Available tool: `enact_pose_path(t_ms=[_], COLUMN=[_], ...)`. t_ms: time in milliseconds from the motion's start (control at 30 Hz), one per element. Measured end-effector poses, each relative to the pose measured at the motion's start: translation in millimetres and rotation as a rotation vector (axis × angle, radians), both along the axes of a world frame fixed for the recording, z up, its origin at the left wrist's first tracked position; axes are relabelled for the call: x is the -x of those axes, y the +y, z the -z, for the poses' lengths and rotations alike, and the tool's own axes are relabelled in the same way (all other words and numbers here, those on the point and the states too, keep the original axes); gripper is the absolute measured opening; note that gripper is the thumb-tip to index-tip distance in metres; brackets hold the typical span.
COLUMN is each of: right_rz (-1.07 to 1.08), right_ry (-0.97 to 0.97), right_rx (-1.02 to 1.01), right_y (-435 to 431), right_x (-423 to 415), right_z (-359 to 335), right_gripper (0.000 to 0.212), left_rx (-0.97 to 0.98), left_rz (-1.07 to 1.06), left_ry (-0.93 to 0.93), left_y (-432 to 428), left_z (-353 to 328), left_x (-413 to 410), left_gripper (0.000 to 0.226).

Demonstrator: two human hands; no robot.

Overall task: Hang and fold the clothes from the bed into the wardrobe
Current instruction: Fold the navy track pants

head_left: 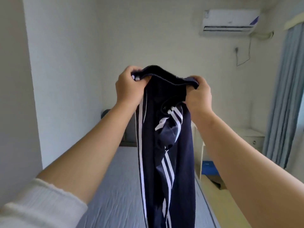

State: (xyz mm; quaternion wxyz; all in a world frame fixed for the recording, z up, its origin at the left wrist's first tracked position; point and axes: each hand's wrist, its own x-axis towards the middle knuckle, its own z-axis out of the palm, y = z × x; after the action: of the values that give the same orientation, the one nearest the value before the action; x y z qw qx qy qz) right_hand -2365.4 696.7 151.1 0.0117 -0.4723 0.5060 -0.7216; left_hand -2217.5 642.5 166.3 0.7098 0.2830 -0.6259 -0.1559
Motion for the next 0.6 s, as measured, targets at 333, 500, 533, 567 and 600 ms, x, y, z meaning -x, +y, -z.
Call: enact_pose_path(t_ms=[333,500,533,567,600], right_rz=[-0.031,-0.054,-0.072,-0.088,-0.101], right_ry=[-0.001,-0.008,-0.021,-0.04,-0.061], right_rx=[-0.004,-0.386,-0.465,-0.543,-0.617], right_y=[-6.0,-19.3,-17.8,-15.3,-11.5], right_x=[11.6,32.2,33.7,33.9,32.5], right_z=[5.6,130.0,158.4,187.5,216.3], right_gripper=[0.027,0.026,0.026,0.025,0.025], left_rx=[-0.043,-0.363,-0.434,-0.507,-0.579], left_rz=[0.093,0.127,0.134,0.14,0.139], left_ry=[-0.051,-0.289,-0.318,-0.35,-0.388], left_y=[-7.5,-25.0,-25.9,-25.3,-23.1], left_z=[16.0,127.6,154.7,182.5,210.4], left_x=[-9.5,-6.0,-5.7,-5.7,-5.9], left_gripper=[0.015,0.009,0.008,0.009,0.009])
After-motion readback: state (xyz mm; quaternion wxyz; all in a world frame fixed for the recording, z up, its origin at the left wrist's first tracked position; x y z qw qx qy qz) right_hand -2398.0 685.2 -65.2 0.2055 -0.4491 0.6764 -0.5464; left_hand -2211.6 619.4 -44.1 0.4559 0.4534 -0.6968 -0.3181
